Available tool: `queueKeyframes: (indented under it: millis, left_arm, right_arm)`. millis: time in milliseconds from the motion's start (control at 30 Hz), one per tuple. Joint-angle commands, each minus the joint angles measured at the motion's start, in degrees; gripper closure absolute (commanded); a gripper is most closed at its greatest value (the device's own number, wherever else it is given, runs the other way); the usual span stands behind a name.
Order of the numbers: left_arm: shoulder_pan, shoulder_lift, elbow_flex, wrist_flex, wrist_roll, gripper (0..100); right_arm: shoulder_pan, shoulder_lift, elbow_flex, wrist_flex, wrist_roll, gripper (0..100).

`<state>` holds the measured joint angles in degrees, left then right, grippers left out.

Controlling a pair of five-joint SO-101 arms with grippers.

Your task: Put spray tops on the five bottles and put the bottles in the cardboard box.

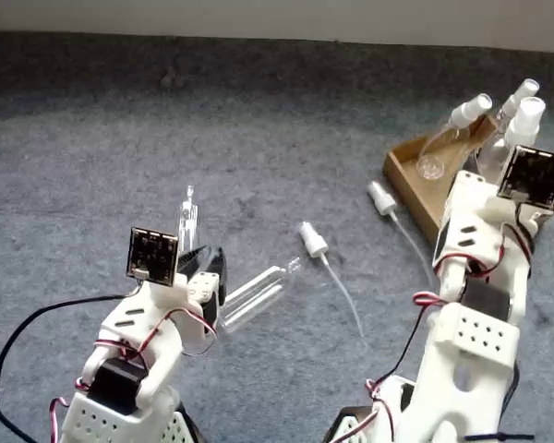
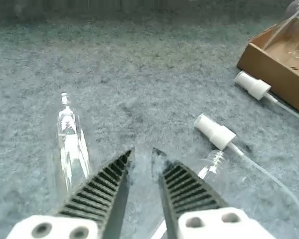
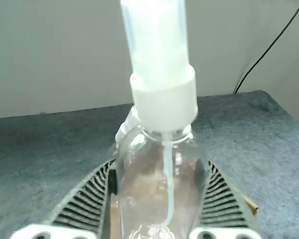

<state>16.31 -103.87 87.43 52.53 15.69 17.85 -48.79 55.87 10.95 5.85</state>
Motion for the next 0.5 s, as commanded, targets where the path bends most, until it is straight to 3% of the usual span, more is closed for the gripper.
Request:
queueKeyframes:
  millis: [0, 233, 467]
  left_arm:
    - [-4.0, 0.22, 2.33, -4.22, -0.88, 99]
    - [-3.91, 0.22, 9.63, -14.95, -0.97, 99]
    - [-4.0, 0.22, 9.63, -15.47, -1.05, 99]
  right_arm:
    - [2.07, 6.2, -4.44, -7.87, 0.26, 89.7]
    - [4.44, 19.12, -4.62, -21.05, 0.26, 89.7]
    - [6.99, 34.33, -6.37, -32.48, 0.26, 89.7]
